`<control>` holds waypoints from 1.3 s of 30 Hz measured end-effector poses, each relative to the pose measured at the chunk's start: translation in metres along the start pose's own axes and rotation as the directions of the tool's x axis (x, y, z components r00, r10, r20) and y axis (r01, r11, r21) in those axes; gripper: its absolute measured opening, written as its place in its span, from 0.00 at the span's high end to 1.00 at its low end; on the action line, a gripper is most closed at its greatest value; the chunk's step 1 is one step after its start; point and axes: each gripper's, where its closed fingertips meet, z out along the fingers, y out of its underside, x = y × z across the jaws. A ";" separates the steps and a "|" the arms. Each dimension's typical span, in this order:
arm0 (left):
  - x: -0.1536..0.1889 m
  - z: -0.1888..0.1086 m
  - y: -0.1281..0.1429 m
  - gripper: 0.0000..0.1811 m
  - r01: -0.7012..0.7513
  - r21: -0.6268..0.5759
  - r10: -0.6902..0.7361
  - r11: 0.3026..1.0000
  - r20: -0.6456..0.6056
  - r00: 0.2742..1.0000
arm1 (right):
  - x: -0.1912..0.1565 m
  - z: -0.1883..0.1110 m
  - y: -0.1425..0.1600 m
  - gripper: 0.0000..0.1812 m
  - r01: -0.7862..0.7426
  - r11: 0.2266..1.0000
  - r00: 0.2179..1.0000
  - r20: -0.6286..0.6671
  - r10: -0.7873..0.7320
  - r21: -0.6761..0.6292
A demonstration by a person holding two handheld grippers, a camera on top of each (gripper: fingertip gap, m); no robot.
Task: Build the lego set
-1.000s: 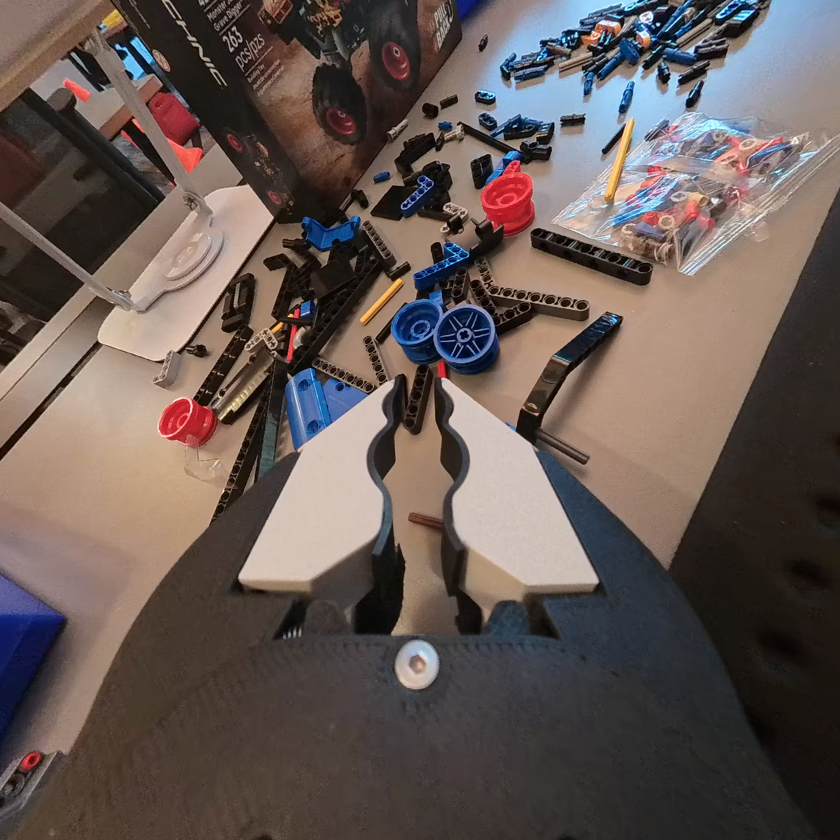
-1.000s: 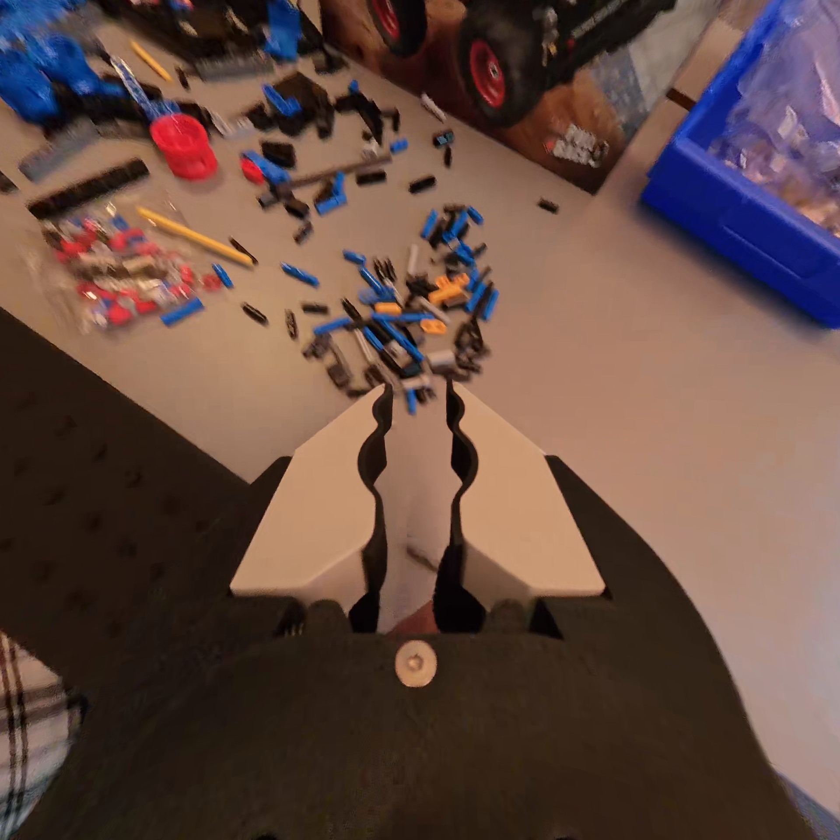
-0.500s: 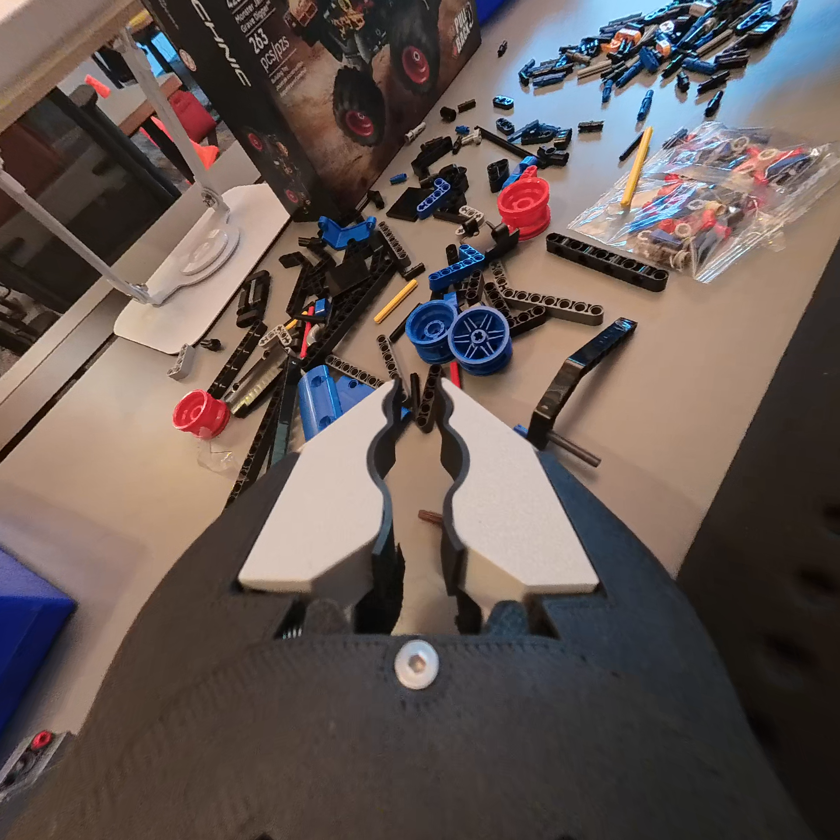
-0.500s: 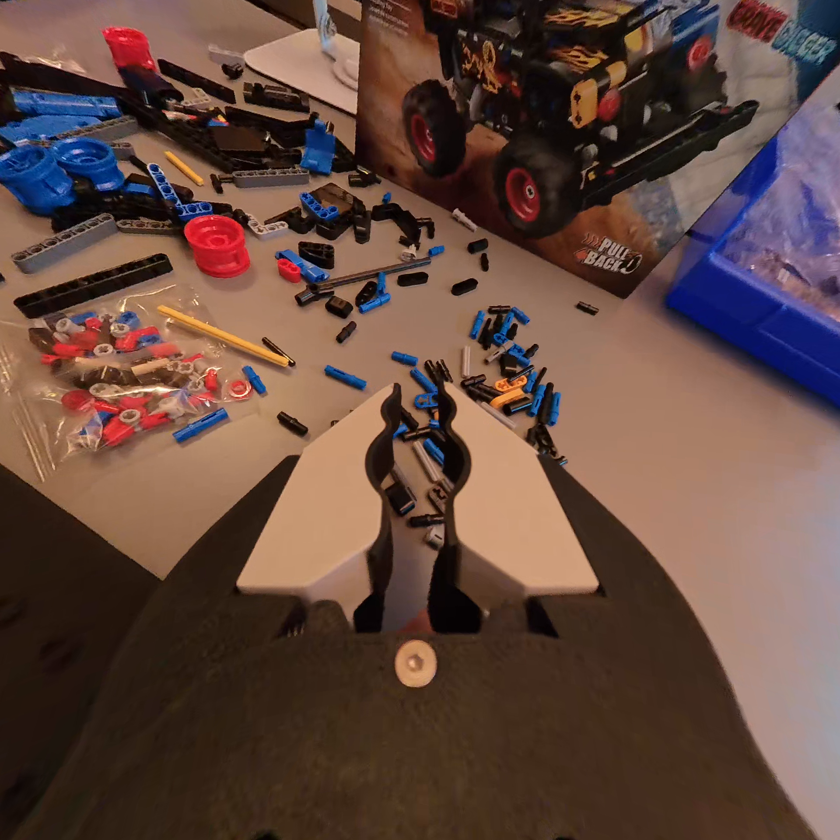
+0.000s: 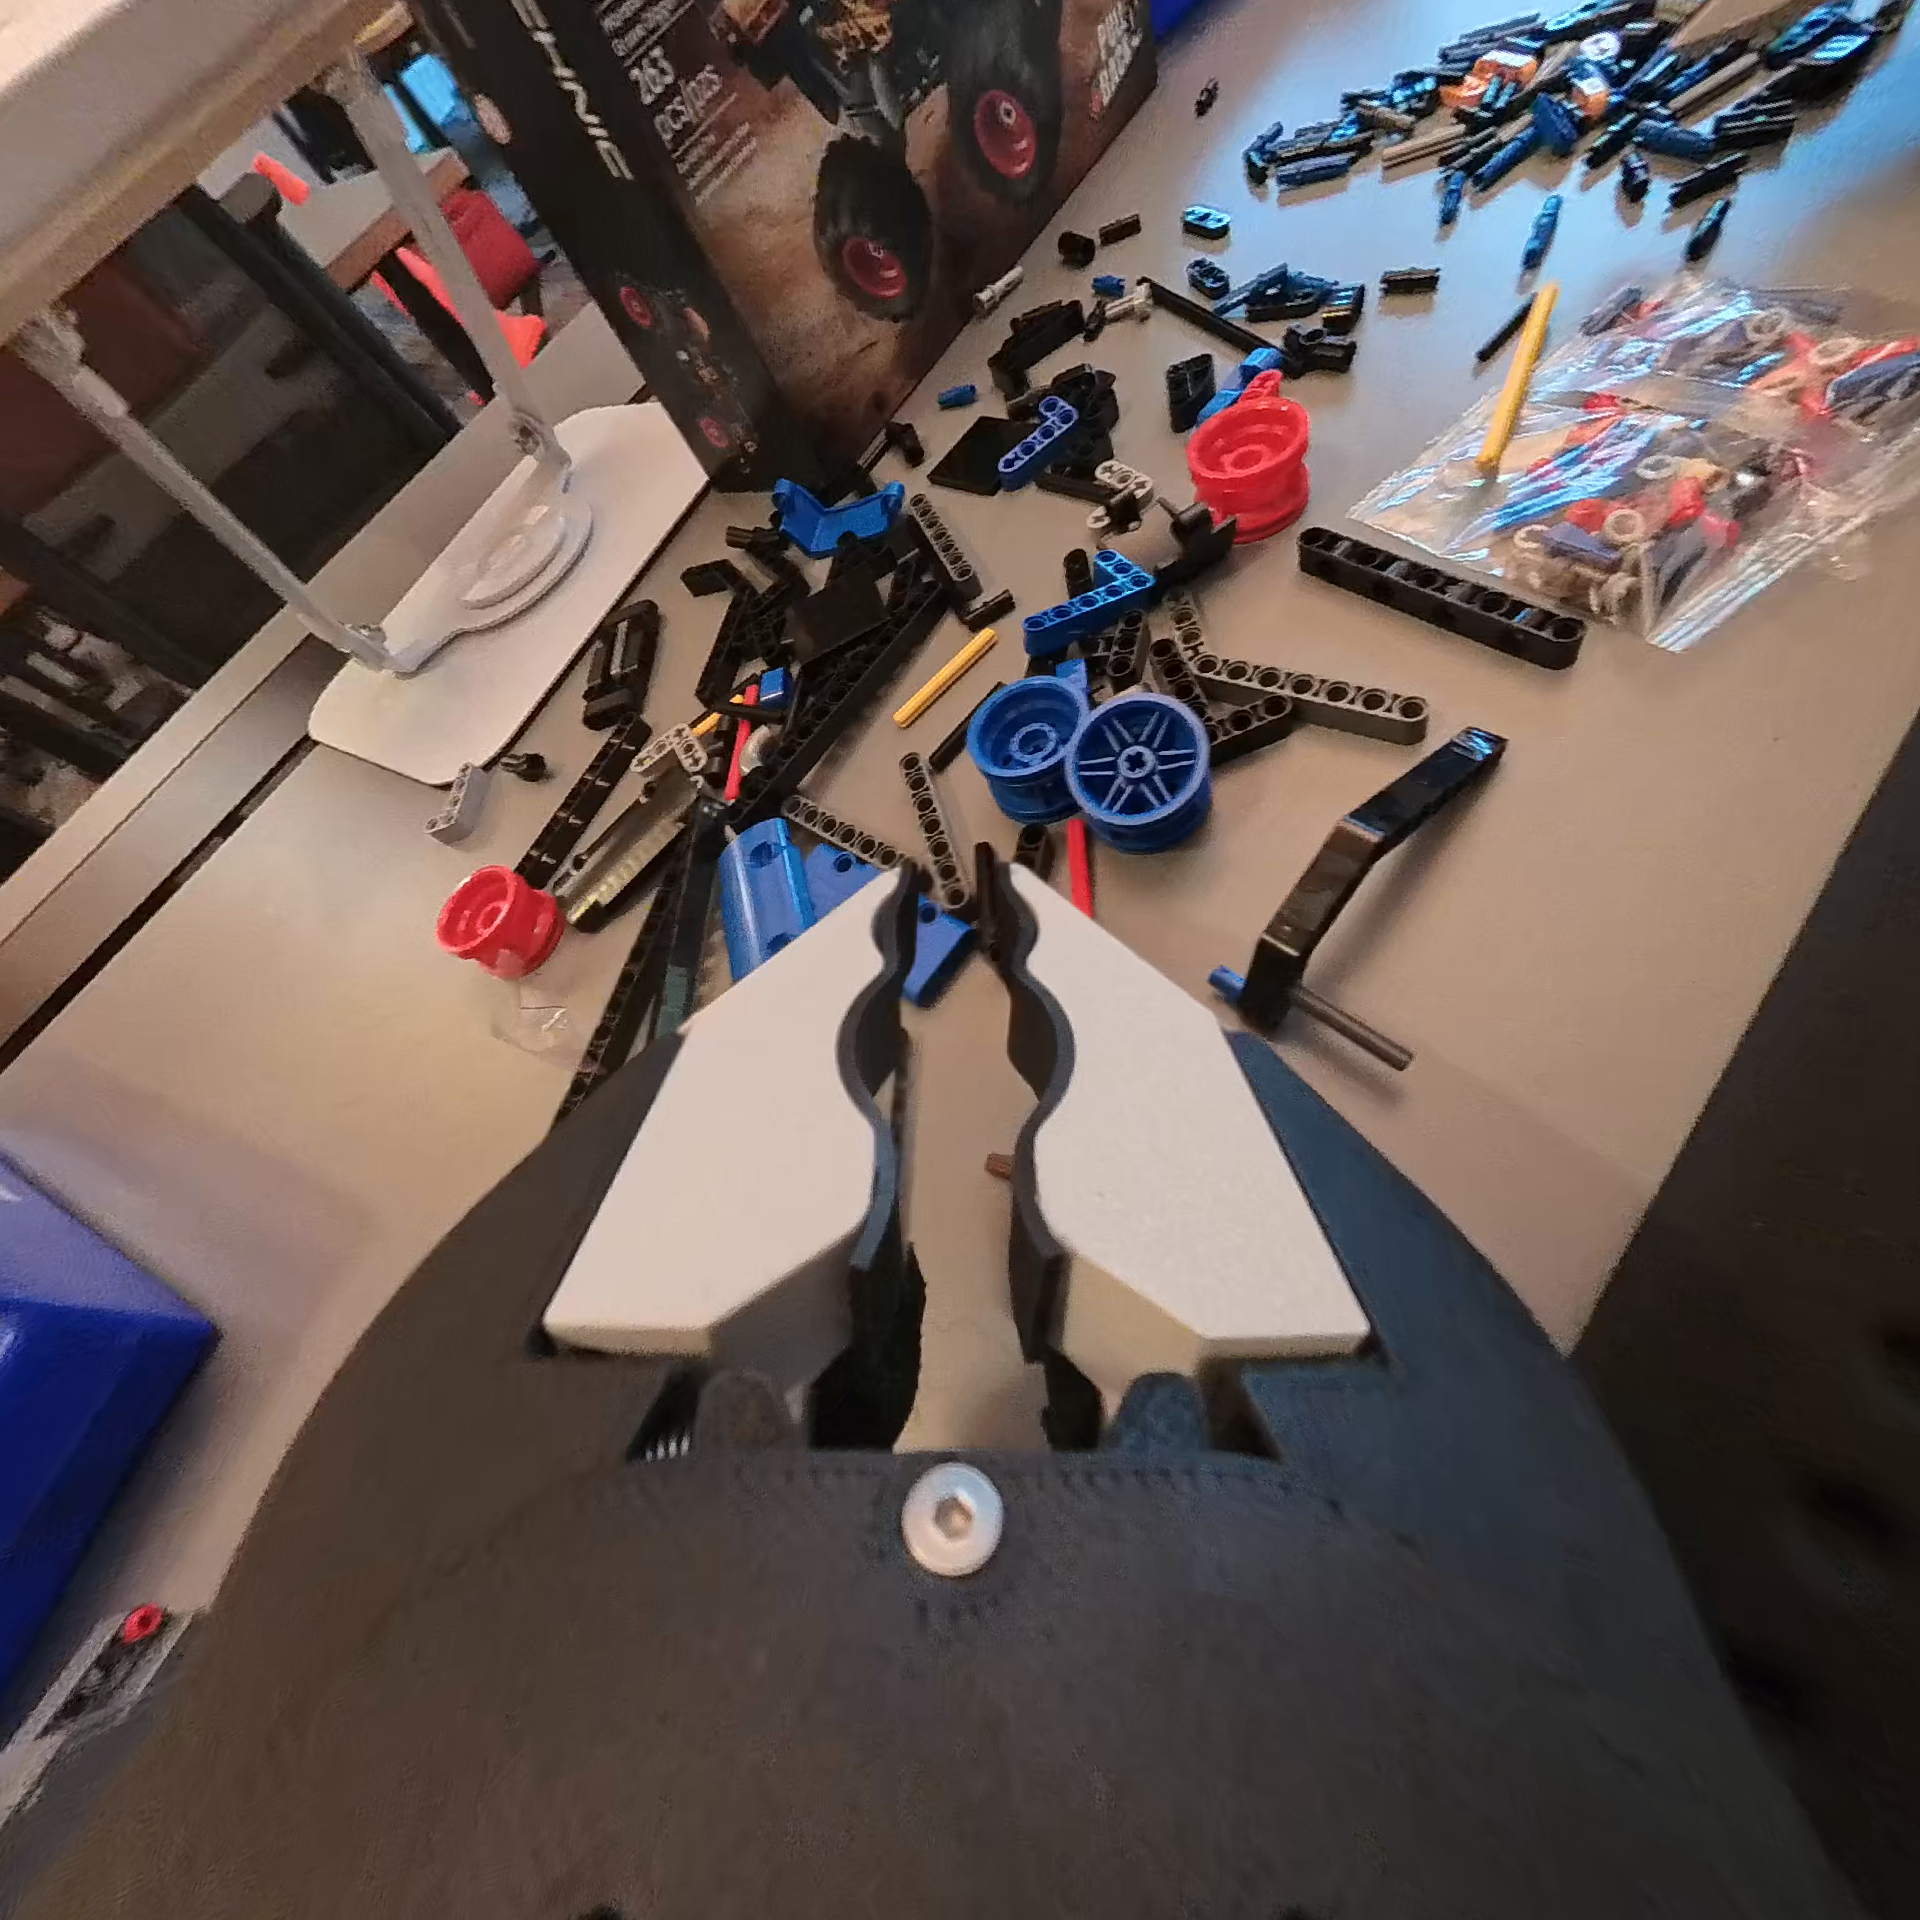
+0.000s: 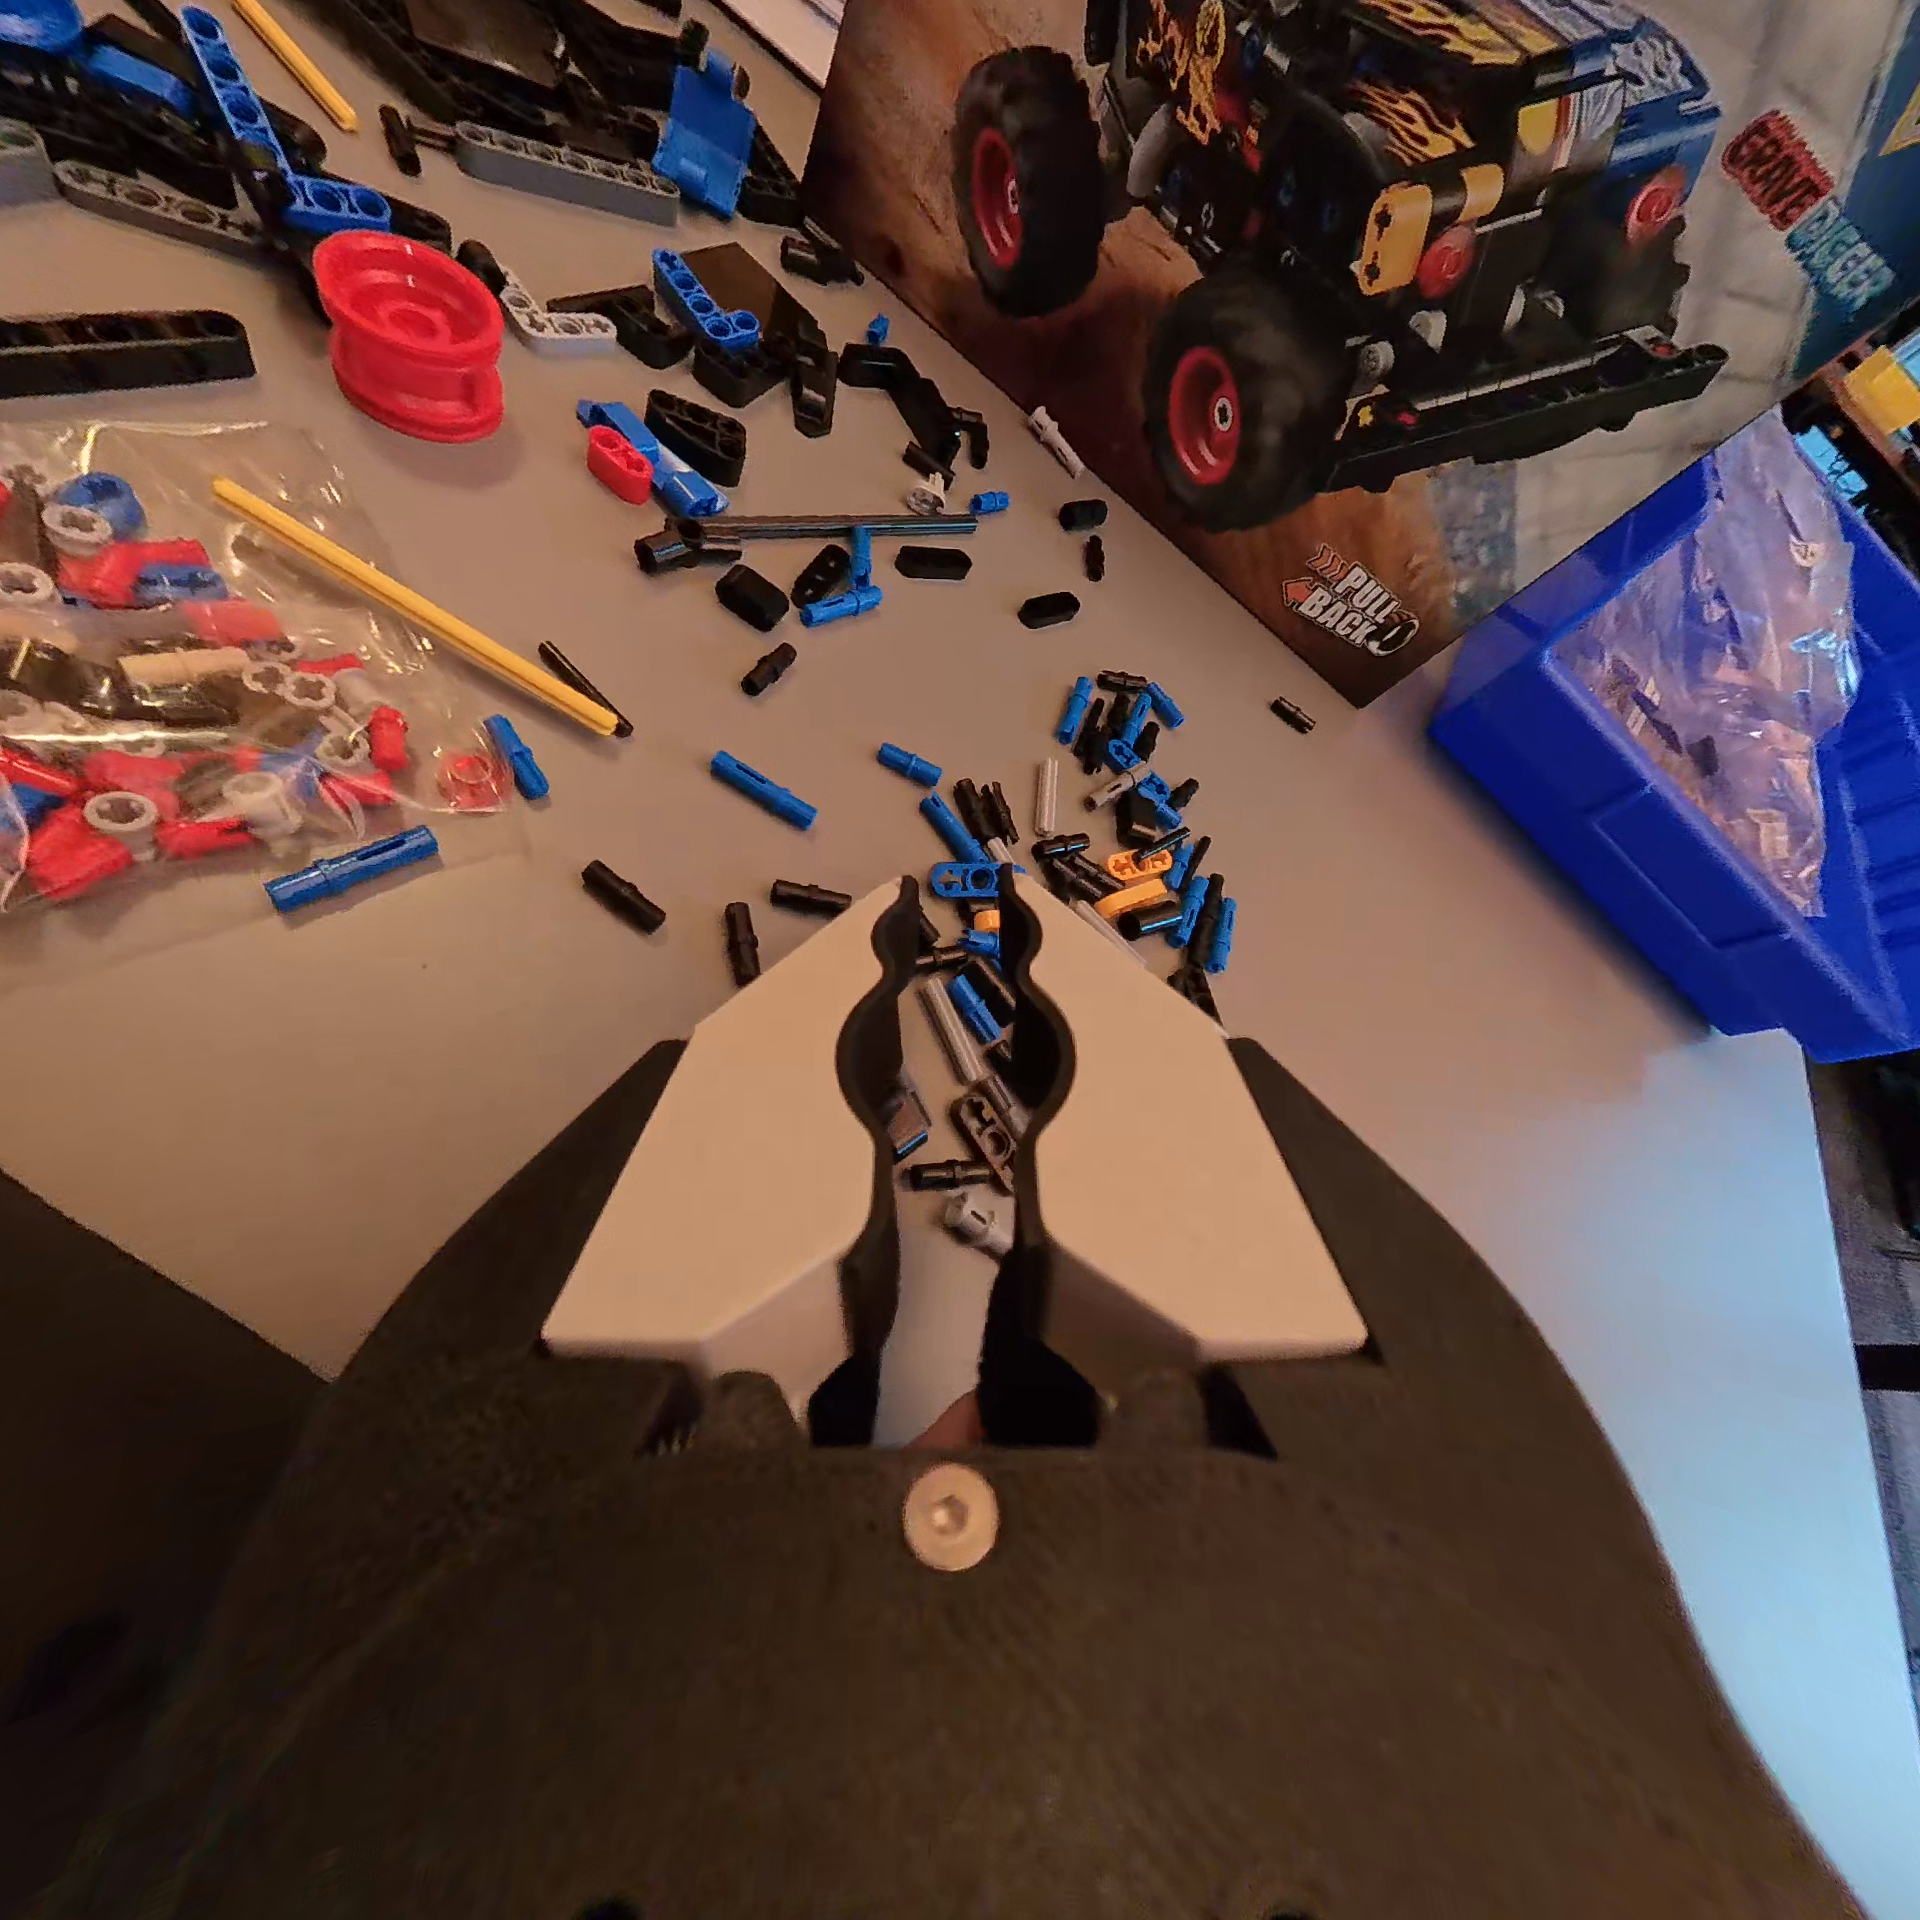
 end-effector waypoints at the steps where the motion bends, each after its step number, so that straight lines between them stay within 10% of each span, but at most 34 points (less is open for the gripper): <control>1: -0.003 0.000 0.002 0.94 0.010 -0.007 -0.010 1.000 0.013 1.000 | 0.000 0.000 0.000 0.93 0.011 1.000 1.000 -0.005 -0.011 -0.003; 39: 0.000 0.003 0.005 0.94 -0.009 -0.034 0.010 0.999 0.013 1.000 | -0.003 0.004 0.006 0.94 0.133 0.990 0.989 -0.050 -0.136 -0.054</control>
